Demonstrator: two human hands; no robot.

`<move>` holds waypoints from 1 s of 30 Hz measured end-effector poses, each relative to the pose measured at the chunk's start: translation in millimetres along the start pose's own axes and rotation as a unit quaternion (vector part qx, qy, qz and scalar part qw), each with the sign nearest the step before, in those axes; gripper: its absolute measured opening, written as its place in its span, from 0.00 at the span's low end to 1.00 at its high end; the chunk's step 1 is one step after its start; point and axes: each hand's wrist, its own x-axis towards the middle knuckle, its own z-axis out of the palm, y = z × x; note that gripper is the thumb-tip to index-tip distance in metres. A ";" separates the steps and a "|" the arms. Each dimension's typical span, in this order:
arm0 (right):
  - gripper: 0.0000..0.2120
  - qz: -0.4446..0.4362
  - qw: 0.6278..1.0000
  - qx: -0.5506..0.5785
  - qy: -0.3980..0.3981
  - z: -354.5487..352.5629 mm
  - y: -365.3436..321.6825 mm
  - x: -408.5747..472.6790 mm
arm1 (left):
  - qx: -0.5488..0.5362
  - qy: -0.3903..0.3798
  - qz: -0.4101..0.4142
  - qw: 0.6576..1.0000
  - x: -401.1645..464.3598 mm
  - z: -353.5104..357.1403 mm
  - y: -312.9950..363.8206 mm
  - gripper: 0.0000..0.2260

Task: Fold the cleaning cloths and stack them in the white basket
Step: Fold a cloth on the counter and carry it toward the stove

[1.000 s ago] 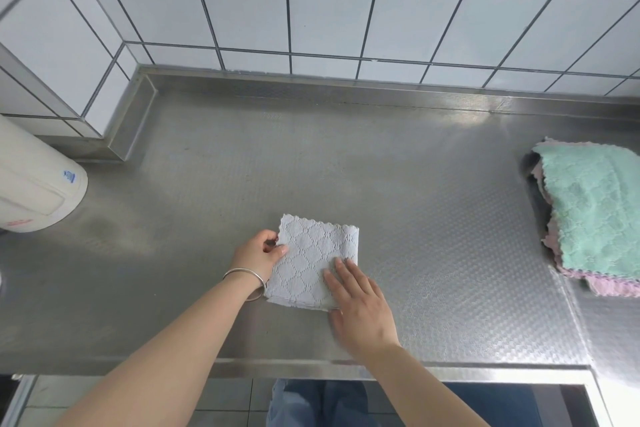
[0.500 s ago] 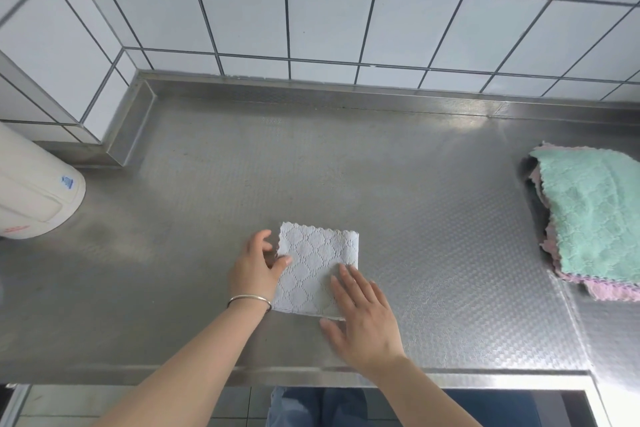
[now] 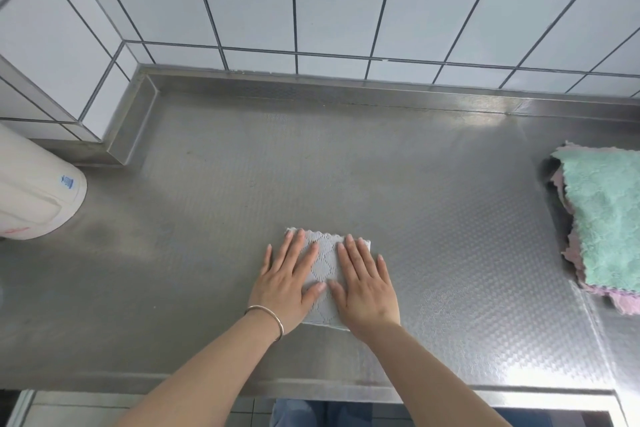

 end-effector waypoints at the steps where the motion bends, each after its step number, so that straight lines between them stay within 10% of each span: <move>1: 0.29 -0.002 1.000 0.002 0.001 0.7 0.9 -0.4 | -0.001 0.001 -0.001 1.000 0.0 0.9 0.9 0.28; 13: 0.26 -0.004 0.998 0.046 0.040 -18.7 3.0 9.0 | -0.144 -0.063 -0.063 0.985 7.3 -30.8 1.6 0.29; 16: 0.25 0.129 0.978 0.162 0.017 -40.9 1.1 8.0 | -0.290 0.037 -0.241 0.925 5.5 -37.2 -3.3 0.19; 20: 0.14 0.358 0.852 0.361 -0.125 -50.7 7.8 8.2 | -0.323 -0.023 -0.321 0.890 -0.1 -37.4 -2.6 0.14; 26: 0.08 0.342 0.831 0.371 -0.233 -55.0 7.7 2.8 | -0.317 -0.145 -0.330 0.878 -3.2 -54.3 5.9 0.02; 30: 0.14 0.323 0.823 0.426 -0.192 -61.2 11.1 -4.9 | -0.485 -0.173 -0.379 0.769 -7.1 -69.9 9.6 0.08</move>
